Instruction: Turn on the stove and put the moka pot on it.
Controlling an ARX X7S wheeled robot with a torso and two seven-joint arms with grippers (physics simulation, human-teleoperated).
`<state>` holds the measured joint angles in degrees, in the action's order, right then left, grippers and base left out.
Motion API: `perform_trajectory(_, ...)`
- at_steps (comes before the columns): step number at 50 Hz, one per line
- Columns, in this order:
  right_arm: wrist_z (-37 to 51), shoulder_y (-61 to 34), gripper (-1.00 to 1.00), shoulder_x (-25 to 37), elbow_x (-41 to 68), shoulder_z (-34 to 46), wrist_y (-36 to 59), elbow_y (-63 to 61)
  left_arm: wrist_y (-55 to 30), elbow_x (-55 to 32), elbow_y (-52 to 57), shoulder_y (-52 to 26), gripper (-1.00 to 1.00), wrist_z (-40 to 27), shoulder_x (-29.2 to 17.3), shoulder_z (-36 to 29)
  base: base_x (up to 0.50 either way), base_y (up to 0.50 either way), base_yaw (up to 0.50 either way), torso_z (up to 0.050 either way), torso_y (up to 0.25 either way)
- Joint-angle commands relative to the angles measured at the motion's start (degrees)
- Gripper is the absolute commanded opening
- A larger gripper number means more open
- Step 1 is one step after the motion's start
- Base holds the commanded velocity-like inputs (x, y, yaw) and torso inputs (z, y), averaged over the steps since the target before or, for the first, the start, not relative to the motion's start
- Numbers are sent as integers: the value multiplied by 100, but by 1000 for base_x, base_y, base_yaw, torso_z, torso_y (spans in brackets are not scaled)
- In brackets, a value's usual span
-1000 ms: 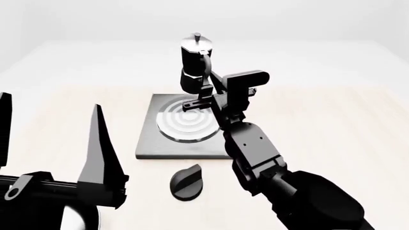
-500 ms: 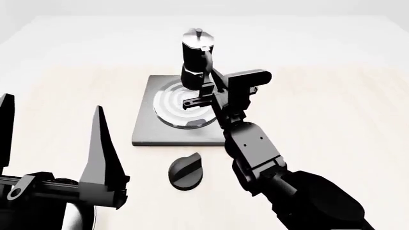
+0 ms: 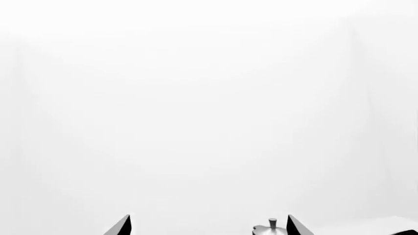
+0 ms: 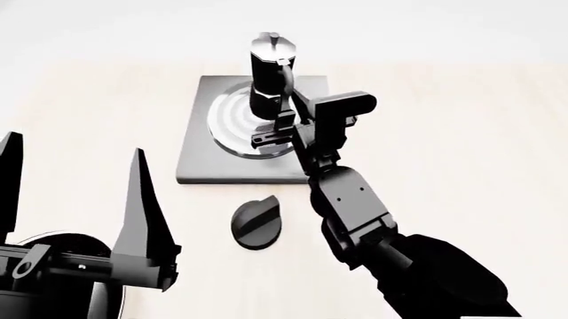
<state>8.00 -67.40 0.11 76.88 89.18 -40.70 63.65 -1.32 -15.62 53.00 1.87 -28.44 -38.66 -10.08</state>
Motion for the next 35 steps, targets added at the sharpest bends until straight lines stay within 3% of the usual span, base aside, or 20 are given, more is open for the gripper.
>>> perform_trajectory(1, 7, 22, -100, -11, -317, -137, -96, -41, 49, -8, -18, 9, 100, -4, -7, -3, 0, 0, 0, 0, -133)
perform_trajectory(16, -16, -46, -100, -11, -295, -145, -11, -62, 138, 14, -59, 35, 100, -5, 2, -27, 0, 0, 0, 0, -111)
perform_trajectory(35, 6, 6, -100, -11, -265, -155, 28, -45, 291, -29, -86, 72, 100, -8, -3, 10, 0, 0, 0, 0, -7)
